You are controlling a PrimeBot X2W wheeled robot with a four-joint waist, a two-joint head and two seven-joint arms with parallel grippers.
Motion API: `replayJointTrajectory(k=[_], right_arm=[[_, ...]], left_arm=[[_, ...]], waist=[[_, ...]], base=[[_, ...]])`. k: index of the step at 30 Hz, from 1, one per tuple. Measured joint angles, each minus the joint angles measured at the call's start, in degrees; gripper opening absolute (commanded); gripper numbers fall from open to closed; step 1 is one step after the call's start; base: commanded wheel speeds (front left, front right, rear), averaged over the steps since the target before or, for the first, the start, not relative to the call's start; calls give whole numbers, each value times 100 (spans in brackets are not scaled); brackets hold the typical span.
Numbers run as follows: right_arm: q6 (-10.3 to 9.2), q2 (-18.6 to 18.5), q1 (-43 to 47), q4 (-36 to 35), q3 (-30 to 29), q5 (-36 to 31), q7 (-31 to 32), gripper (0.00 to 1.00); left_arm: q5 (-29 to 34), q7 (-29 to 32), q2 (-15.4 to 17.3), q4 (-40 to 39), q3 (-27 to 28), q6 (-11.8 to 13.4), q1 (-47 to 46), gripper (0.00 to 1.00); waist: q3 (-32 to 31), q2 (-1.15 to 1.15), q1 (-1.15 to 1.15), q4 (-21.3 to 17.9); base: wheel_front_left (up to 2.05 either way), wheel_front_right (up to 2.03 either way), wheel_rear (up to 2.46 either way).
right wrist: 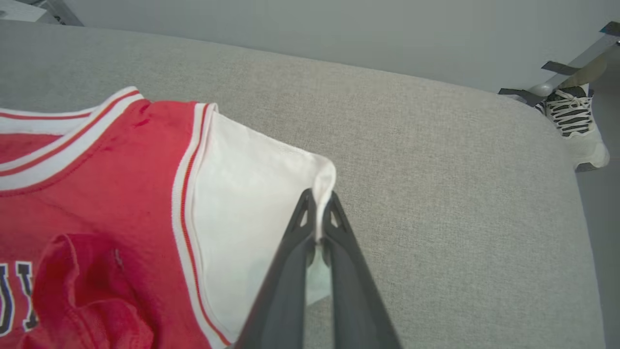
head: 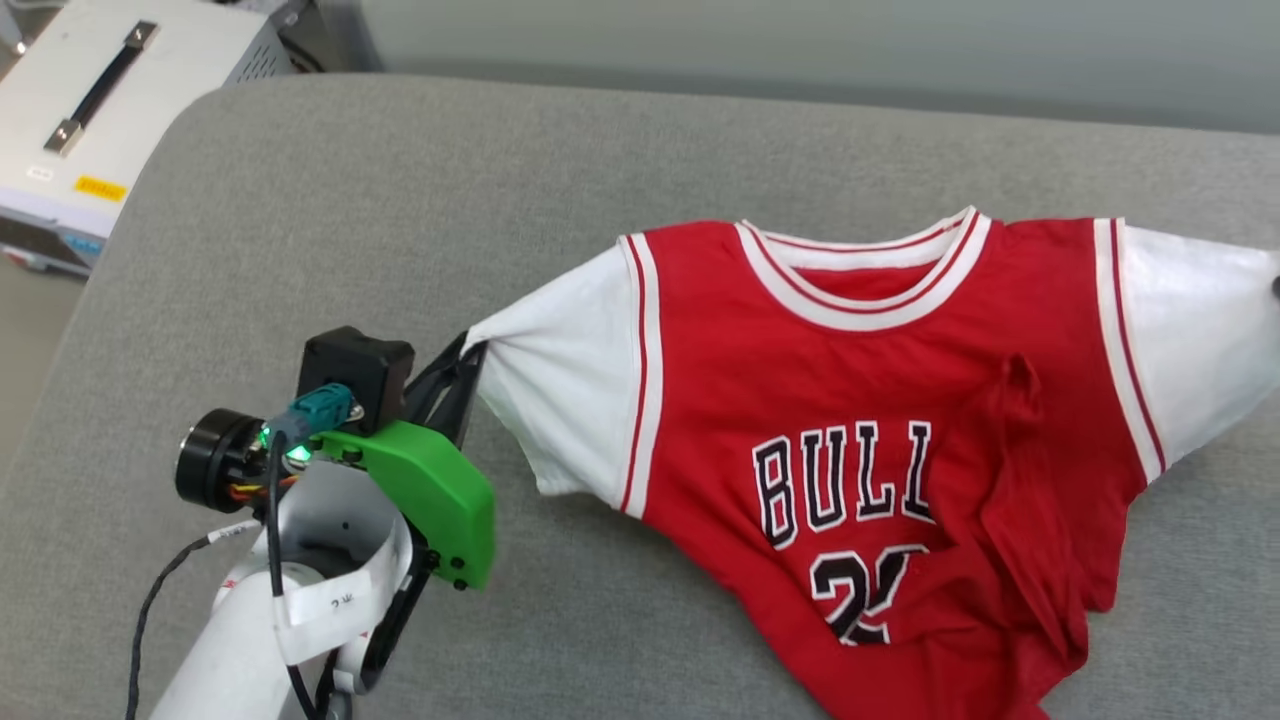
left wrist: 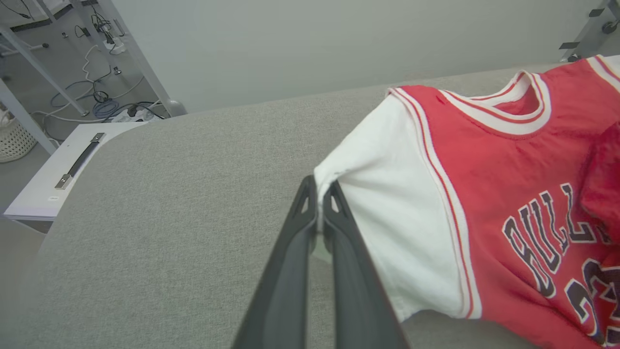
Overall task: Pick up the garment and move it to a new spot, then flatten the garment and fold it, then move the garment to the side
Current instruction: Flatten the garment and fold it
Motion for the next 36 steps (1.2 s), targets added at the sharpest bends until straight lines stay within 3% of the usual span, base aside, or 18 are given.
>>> replayJointTrajectory(k=[20, 28, 36], right_arm=[[1, -210, -57, -1280, -468, 11, -509, 0], [3, -342, -547, -1315, -476, 74, -633, 0], [7, -409, -1535, -1015, -382, 135, -853, 0]], left_arm=[[279, -508, 675, -642, 799, 1, -950, 0], [180, -494, 904, -771, 1120, -45, -1398, 0], [-76, -390, 1216, -630, 1446, -214, -2048, 0]], waist=[[-708, 0, 0, -708], [-678, 0, 0, -864], [-246, 0, 0, -927]], base=[[0, 0, 0], [0, 0, 0], [0, 0, 0]])
